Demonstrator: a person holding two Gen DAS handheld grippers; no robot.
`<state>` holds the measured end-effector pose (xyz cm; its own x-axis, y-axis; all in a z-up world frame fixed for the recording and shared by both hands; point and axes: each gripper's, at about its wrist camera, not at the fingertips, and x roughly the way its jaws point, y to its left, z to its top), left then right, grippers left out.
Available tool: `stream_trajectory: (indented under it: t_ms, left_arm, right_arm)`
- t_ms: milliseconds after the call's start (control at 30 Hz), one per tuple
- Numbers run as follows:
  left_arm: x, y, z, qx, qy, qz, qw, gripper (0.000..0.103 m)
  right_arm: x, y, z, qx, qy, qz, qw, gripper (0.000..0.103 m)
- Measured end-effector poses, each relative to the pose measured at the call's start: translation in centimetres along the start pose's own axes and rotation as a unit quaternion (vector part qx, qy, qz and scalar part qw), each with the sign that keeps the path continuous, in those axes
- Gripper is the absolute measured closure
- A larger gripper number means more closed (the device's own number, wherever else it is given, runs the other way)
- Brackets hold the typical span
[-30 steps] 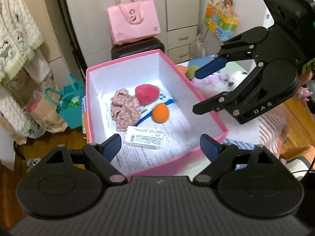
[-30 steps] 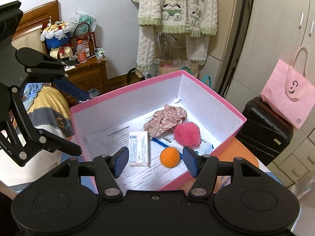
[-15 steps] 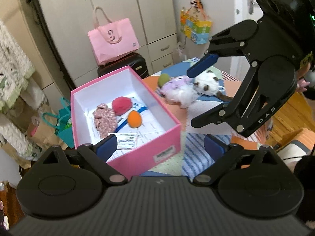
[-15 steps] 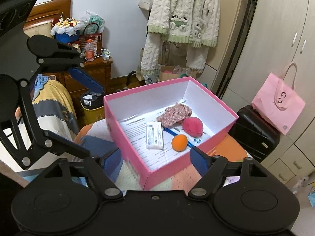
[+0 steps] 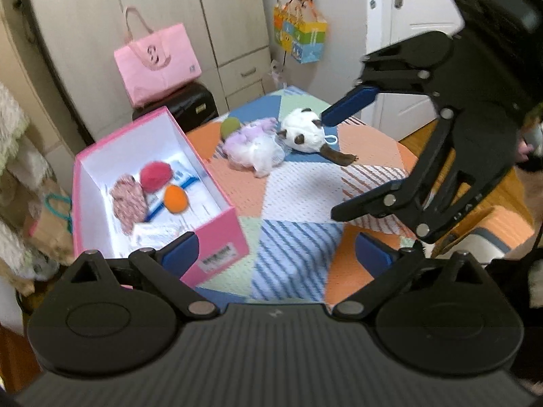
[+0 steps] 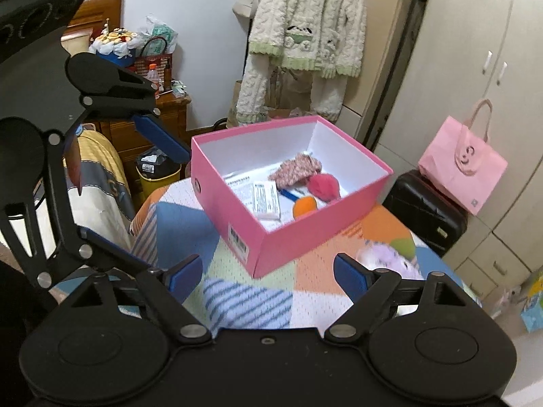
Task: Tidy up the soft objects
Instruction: 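Withdraw both grippers from the box back over the table, then lower the left gripper onto the white panda plush and close it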
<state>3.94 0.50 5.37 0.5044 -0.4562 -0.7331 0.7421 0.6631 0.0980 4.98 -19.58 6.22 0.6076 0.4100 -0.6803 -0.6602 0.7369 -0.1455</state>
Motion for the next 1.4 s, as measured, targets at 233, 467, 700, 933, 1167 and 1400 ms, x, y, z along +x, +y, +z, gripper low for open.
stream_trajectory:
  t_ms: [233, 467, 700, 933, 1167, 1400]
  left_arm:
    - [2.2, -2.5, 1.8, -0.003, 0.011, -0.023, 0.9997, 0.003]
    - [5.9, -3.4, 4.4, -0.021, 0.005, -0.022, 0.9995, 0.003]
    - [9.1, -4.0, 5.5, -0.017, 0.01, -0.052, 0.9984, 0.003]
    - [12.6, -3.1, 6.7, -0.066, -0.001, -0.087, 0.994, 0.003]
    - [16.2, -1.7, 7.0, -0.115, -0.047, -0.1, 0.9872, 0.006]
    - [20.2, -0.6, 8.0, -0.158, -0.057, -0.136, 0.9764, 0.007]
  right_arm:
    - [-2.2, -3.4, -4.6, 0.058, -0.024, -0.031, 0.998, 0.015]
    - [-2.0, -7.8, -8.7, 0.116, -0.031, -0.065, 0.991, 0.011]
    - [-0.9, -11.0, -11.5, 0.149, -0.048, -0.086, 0.984, 0.011]
    - [1.7, -12.5, -13.6, 0.134, -0.094, -0.081, 0.983, 0.011]
    - [4.9, -15.0, -15.6, 0.198, -0.148, -0.08, 0.966, 0.011]
    - [8.6, -15.9, -15.8, 0.167, -0.114, -0.091, 0.975, 0.011]
